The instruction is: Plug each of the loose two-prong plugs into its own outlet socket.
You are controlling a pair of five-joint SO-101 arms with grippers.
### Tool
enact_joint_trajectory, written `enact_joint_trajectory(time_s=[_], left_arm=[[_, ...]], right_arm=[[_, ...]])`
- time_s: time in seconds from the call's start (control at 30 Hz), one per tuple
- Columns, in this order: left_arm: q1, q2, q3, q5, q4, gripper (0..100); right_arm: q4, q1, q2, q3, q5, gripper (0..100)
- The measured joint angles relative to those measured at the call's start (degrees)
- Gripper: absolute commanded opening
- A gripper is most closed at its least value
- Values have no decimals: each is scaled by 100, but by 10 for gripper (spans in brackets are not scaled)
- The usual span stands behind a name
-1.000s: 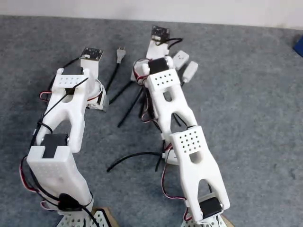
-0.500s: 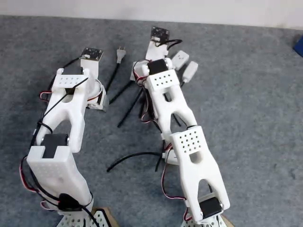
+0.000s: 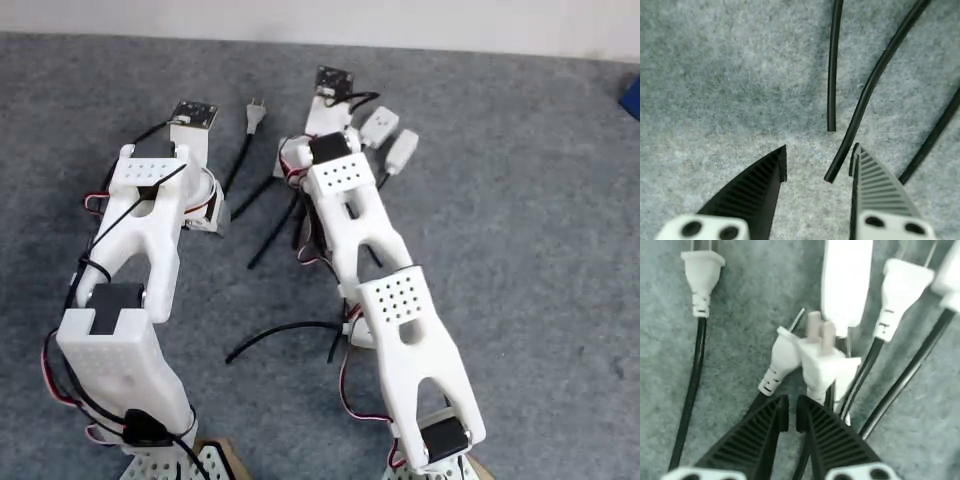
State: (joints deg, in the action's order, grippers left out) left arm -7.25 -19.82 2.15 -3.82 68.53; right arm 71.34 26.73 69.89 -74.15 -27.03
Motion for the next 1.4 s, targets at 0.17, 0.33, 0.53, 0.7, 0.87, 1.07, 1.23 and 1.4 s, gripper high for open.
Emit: enact_joint_trajectory(time_s=[0.17,0.33,0.53,0.7,0.87,1.07,1.23,1.4], left_arm=[[0,0,0,0,0,224],[0,0,0,0,0,224],[0,0,0,0,0,224],[0,0,0,0,0,224],[0,0,0,0,0,224],[0,0,0,0,0,224],[0,0,0,0,0,224],[0,0,0,0,0,224]], right_arm=[[0,0,26,0,0,49],[35,0,44,-229,0,51],[879,-97,53,-1407,0,201],[1196,-62,62,-1653,0,221],[958,141,176,-1099,0,221],[721,158,185,-923,0,221],[536,158,185,-897,0,221],[519,158,185,-897,0,221]])
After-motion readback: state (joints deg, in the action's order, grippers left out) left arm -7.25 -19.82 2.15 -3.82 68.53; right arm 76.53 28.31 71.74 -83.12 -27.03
